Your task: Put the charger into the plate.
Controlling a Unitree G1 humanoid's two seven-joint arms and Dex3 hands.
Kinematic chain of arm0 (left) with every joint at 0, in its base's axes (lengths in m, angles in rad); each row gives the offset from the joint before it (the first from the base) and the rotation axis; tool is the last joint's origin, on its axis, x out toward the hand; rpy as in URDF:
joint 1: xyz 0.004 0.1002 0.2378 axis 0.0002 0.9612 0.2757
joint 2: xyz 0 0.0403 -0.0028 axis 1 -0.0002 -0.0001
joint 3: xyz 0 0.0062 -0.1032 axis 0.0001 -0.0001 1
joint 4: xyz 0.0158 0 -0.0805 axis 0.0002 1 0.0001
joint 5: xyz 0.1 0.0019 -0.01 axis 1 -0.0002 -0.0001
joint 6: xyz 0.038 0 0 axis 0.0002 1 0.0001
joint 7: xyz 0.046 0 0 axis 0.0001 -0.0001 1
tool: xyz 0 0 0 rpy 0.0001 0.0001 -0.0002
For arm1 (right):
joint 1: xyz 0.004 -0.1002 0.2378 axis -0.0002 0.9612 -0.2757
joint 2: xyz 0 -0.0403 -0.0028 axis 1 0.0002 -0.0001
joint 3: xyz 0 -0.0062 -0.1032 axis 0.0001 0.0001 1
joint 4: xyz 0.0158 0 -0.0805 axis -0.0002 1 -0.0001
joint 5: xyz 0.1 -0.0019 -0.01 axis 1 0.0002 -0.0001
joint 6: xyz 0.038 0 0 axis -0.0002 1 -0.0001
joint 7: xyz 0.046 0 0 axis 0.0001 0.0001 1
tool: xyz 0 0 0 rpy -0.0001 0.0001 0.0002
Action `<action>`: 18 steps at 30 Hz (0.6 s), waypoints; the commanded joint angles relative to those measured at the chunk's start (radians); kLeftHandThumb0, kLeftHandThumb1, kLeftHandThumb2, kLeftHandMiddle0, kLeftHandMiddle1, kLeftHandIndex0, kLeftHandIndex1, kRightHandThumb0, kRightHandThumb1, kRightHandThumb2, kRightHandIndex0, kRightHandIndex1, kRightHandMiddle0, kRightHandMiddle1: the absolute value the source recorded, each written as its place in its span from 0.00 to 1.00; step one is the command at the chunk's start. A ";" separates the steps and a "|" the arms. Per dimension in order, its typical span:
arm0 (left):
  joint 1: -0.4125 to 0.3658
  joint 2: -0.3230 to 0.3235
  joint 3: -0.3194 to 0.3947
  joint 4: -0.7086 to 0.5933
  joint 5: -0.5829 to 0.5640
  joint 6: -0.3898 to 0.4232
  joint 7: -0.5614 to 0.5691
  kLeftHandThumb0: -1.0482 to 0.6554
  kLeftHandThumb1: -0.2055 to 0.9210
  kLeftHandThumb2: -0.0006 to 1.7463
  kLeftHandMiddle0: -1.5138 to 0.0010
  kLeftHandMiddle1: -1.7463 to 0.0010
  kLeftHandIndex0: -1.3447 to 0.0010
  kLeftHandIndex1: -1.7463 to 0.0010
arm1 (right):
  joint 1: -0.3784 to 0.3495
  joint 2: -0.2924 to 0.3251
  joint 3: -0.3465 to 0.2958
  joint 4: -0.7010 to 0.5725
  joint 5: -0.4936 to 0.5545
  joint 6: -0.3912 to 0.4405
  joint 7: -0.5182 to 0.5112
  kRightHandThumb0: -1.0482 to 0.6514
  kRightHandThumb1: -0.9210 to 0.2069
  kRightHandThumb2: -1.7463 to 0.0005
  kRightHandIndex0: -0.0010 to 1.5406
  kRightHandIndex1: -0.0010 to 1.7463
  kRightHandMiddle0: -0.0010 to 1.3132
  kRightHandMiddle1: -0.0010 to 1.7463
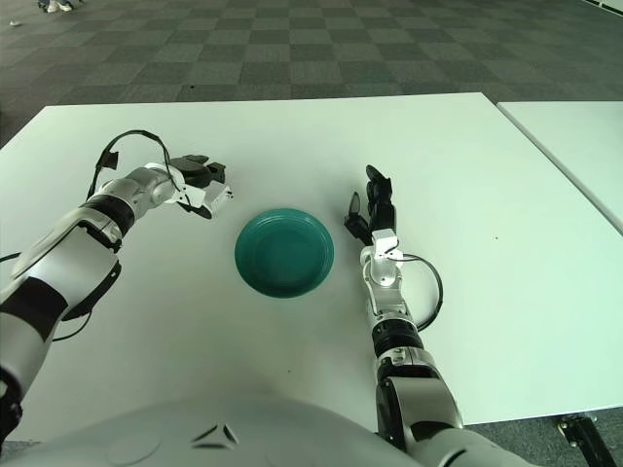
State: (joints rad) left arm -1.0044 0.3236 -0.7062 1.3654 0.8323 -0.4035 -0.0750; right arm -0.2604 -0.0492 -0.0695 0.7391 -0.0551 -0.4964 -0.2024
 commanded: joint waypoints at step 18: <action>0.146 -0.067 0.076 0.028 -0.071 0.124 0.048 0.23 0.89 0.12 0.90 0.36 0.91 0.10 | 0.188 0.001 -0.007 0.079 0.003 0.156 0.013 0.17 0.00 0.47 0.09 0.00 0.00 0.31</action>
State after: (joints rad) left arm -0.9541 0.2842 -0.6324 1.3660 0.7585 -0.3202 -0.0343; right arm -0.2491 -0.0622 -0.0718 0.7216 -0.0553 -0.4795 -0.1907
